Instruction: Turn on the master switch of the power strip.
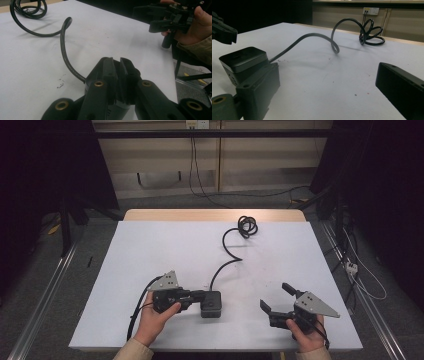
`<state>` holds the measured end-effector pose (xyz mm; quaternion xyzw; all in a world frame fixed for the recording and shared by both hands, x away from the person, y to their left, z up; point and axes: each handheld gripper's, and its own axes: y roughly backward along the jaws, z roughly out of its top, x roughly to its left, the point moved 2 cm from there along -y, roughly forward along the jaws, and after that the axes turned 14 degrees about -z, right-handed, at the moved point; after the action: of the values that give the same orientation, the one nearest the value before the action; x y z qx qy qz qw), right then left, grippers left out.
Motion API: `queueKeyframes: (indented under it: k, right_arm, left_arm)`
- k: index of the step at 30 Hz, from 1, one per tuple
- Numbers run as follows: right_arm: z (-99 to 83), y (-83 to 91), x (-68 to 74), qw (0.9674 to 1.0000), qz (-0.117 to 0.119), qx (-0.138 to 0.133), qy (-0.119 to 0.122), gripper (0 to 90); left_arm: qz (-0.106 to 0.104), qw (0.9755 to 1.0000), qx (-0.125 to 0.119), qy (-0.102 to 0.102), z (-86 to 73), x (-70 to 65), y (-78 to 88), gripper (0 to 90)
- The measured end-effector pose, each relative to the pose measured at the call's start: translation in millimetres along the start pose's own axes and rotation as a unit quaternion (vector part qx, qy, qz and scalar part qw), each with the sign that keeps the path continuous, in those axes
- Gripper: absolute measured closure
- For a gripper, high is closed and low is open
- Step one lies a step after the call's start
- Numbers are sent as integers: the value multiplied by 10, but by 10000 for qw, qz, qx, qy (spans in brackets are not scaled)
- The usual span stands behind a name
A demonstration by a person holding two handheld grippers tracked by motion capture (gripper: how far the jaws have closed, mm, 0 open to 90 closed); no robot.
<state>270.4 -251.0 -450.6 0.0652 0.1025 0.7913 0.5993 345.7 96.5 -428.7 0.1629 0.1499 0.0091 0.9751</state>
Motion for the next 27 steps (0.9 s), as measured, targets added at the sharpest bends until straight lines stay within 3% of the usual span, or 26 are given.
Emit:
queueKeyframes:
  k: [27]
  right_arm:
    - [6,1,-3,10000,-9,-21,0,50]
  left_arm:
    - [-167,9997,162,-40,45,-39,-119,900]
